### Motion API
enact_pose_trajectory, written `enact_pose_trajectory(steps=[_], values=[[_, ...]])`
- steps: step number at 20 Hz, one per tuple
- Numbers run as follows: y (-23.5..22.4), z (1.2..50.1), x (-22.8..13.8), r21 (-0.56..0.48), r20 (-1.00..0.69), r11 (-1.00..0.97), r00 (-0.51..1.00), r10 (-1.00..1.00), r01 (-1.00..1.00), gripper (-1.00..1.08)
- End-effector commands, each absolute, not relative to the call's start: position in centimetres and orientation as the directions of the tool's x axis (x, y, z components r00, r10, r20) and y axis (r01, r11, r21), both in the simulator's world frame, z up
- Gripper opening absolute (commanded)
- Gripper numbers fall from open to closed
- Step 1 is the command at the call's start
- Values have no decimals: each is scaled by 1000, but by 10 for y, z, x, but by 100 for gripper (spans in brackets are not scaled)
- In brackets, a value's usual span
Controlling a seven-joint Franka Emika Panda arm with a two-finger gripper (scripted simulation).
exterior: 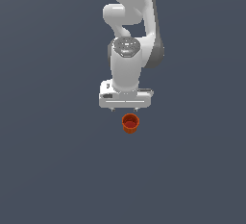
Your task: Pick up the object and move it to a goal position.
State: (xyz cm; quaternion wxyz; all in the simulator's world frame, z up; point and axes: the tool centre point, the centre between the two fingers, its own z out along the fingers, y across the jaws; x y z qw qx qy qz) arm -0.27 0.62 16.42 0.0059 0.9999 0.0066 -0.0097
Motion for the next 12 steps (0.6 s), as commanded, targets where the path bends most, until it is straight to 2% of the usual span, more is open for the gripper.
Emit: enact_pose_trajectory(steps=[1,12], values=[[6,164,-3,12,-19,-1000,1000,13,13,28],[0,166,1,8,-8,-1000,1000,15,15,28]])
